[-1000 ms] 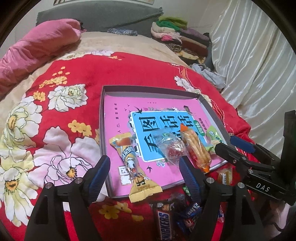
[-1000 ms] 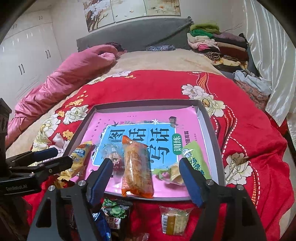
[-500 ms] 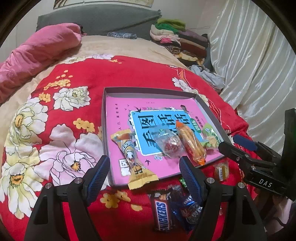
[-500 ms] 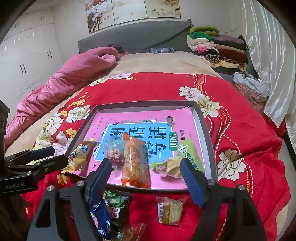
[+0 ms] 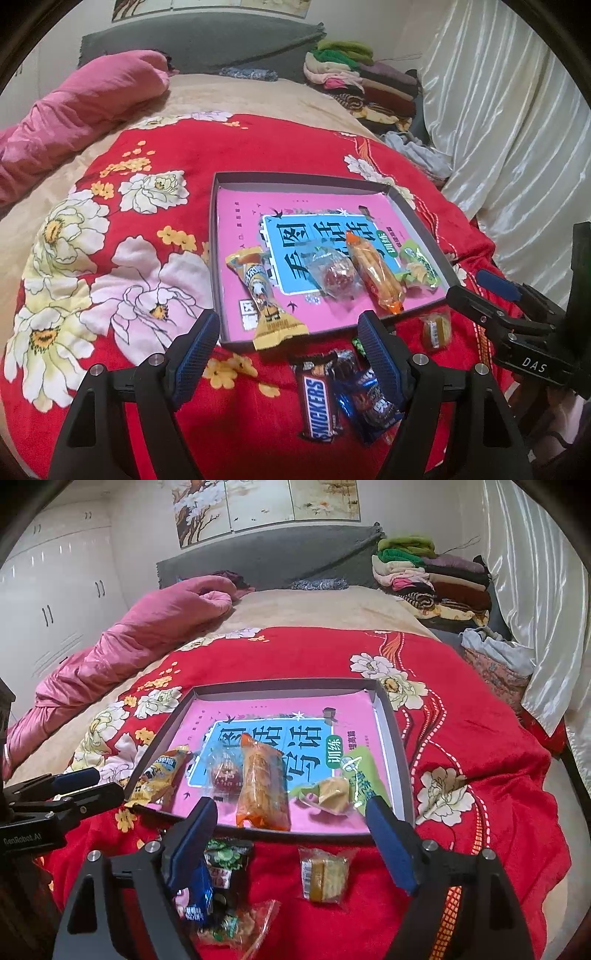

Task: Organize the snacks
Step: 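Move both tools back toward the snacks beside the tray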

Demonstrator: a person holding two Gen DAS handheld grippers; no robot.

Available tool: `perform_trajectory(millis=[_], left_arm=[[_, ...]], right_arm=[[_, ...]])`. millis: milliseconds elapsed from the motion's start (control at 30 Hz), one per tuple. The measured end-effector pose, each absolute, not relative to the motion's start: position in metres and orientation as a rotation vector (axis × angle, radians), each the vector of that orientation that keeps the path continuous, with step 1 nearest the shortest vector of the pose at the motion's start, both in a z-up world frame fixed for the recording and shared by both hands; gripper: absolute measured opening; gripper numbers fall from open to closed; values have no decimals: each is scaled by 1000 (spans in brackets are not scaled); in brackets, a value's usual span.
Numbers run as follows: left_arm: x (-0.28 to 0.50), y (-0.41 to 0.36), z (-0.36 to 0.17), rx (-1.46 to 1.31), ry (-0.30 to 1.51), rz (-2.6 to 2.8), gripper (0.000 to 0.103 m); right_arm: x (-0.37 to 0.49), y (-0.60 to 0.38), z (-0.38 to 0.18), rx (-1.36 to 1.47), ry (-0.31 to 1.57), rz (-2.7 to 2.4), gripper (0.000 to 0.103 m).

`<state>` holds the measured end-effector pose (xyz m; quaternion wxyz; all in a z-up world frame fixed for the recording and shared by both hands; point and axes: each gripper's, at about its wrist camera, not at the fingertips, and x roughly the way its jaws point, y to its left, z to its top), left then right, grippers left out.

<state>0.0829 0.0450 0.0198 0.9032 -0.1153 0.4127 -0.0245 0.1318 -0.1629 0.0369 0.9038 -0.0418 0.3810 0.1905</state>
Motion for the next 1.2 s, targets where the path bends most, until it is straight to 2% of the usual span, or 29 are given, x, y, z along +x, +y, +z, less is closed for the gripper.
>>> perform_trajectory(millis=[267, 667, 1067, 1167, 1200], left_arm=[[68, 38, 19, -243, 868, -38, 79], [53, 32, -22, -219, 1037, -17, 78], [58, 29, -41, -234, 1067, 13, 78], [62, 26, -44, -244, 1074, 8, 79], [63, 24, -46, -246, 1083, 5, 79]], right_arm=[[117, -172, 40, -82, 786, 409, 83], [83, -154, 11, -134, 860, 509, 83], [116, -181, -21, -107, 915, 356, 82], [125, -180, -26, -109, 920, 366, 74], [128, -180, -28, -108, 927, 367, 69]])
